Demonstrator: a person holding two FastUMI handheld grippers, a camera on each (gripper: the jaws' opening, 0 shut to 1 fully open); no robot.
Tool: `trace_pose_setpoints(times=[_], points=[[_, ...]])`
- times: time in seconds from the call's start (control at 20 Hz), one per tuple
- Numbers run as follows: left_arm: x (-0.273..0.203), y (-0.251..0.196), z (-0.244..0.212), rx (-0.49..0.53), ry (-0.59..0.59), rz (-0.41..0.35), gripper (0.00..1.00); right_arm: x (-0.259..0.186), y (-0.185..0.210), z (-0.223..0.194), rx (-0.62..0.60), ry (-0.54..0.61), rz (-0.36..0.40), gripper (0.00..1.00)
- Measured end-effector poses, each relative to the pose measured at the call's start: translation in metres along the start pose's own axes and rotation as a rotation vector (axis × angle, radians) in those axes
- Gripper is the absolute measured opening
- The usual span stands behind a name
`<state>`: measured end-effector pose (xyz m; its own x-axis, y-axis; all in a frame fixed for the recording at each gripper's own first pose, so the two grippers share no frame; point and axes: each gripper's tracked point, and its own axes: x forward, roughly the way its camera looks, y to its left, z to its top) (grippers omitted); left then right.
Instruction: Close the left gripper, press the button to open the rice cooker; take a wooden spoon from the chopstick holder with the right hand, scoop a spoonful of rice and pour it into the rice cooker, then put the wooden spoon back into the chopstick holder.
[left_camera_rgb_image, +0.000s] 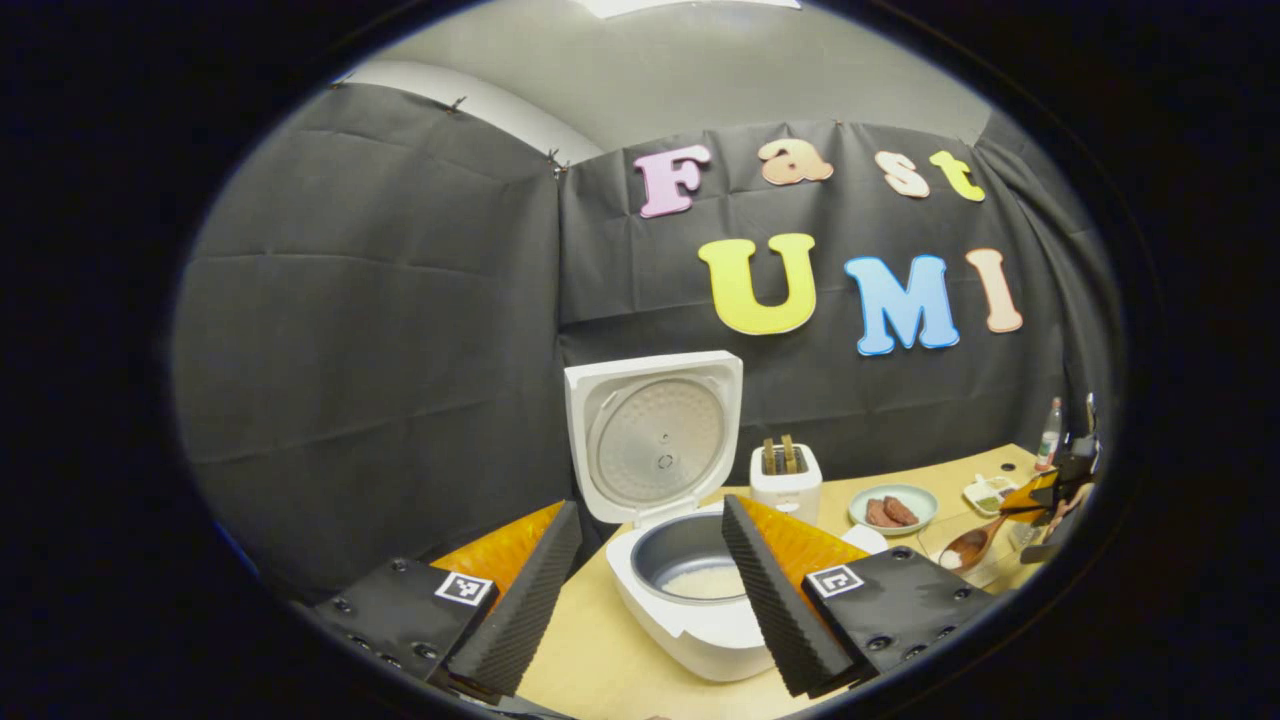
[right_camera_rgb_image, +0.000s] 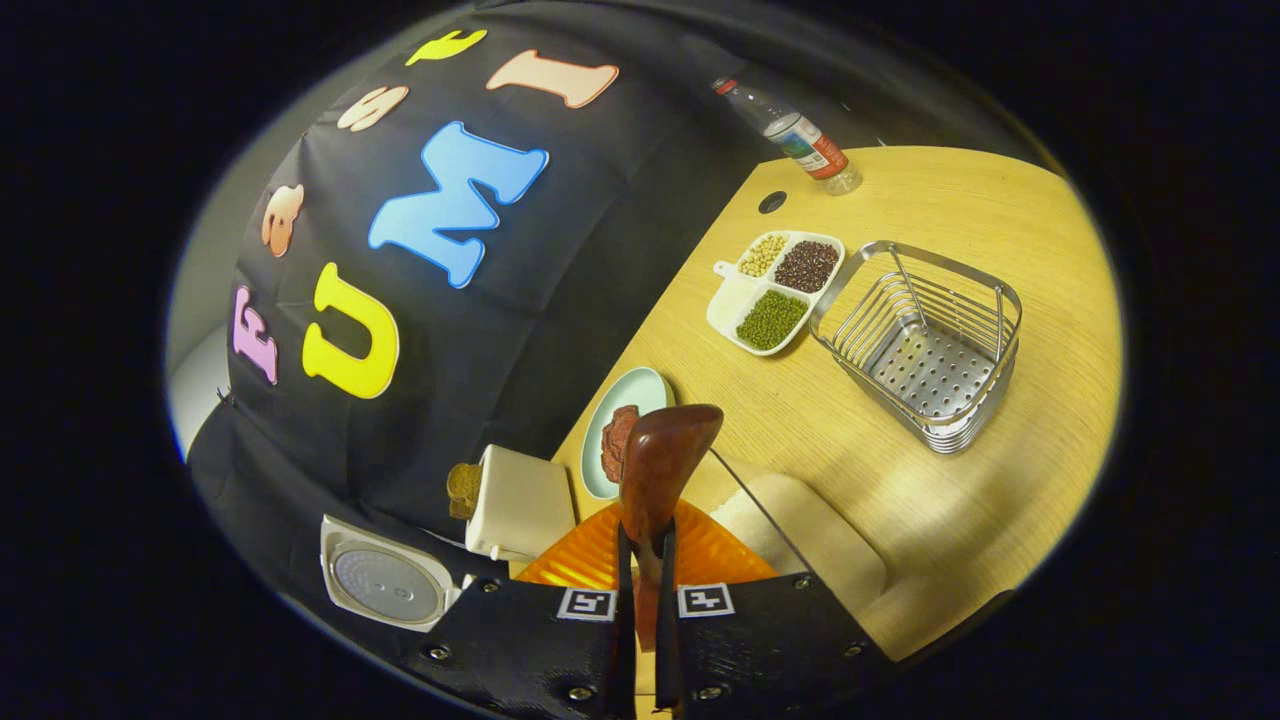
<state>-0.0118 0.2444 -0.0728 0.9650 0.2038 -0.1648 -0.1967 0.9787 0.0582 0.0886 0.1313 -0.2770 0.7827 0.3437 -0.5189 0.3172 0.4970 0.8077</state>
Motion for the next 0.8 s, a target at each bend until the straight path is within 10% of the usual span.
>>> trace_pose_setpoints(times=[0.8], points=[[-0.013, 0.032, -0.017, -0.052, 0.017, 0.056, 0.98, -0.013, 0.159, -0.034, 0.078, 0.124, 0.3, 0.08]])
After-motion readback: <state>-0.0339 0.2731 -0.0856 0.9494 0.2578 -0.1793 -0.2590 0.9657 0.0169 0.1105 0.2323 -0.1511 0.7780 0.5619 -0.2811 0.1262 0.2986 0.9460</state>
